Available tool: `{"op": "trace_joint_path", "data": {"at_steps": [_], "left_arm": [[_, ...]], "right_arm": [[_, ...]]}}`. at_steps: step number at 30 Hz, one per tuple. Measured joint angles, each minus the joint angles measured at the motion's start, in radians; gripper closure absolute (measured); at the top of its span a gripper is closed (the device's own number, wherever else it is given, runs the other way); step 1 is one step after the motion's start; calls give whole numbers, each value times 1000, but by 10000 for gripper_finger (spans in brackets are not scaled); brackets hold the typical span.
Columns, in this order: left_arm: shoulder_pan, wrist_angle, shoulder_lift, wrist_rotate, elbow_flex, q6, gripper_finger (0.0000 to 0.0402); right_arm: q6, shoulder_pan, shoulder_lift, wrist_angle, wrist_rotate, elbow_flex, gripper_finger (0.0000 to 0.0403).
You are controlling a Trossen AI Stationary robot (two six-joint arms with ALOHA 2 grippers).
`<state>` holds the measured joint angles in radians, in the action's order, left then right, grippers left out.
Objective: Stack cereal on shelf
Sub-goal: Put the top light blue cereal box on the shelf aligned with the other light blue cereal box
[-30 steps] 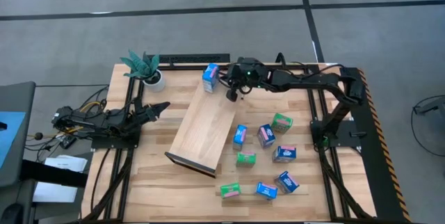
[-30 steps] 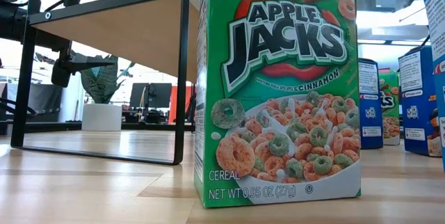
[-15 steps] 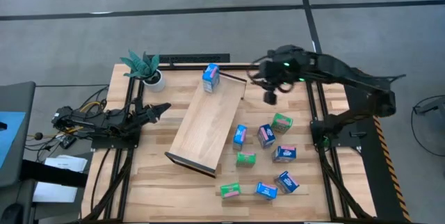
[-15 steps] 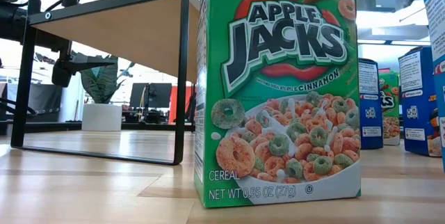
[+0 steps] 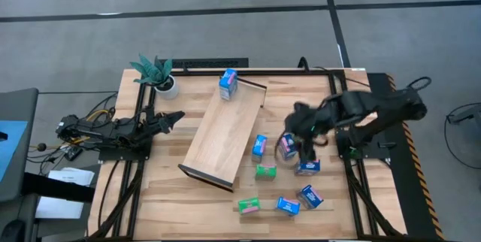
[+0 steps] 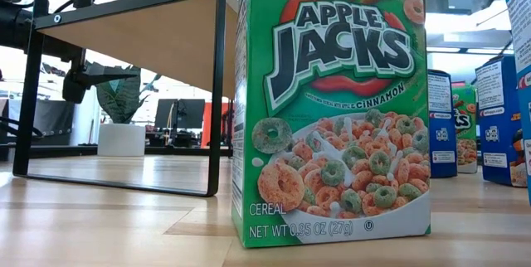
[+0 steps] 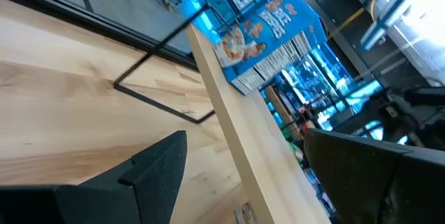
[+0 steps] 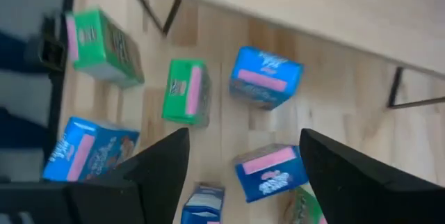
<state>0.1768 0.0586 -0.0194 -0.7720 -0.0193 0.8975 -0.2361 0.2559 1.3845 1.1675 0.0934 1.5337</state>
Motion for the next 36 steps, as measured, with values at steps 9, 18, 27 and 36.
{"op": "trace_joint_path", "data": {"at_steps": [9, 18, 27, 36], "left_arm": [[0, -1, 0, 53, 0, -18, 122], [0, -1, 0, 88, 0, -61, 122], [0, -1, 0, 88, 0, -104, 122], [0, -2, 0, 87, 0, -150, 122]], "right_arm": [[-91, 50, 185, -92, 16, -1, 104], [-192, 95, 288, -135, 36, 0, 104], [-218, 119, 356, -171, 161, 0, 104], [352, 24, 316, -101, 132, 35, 104]]}}
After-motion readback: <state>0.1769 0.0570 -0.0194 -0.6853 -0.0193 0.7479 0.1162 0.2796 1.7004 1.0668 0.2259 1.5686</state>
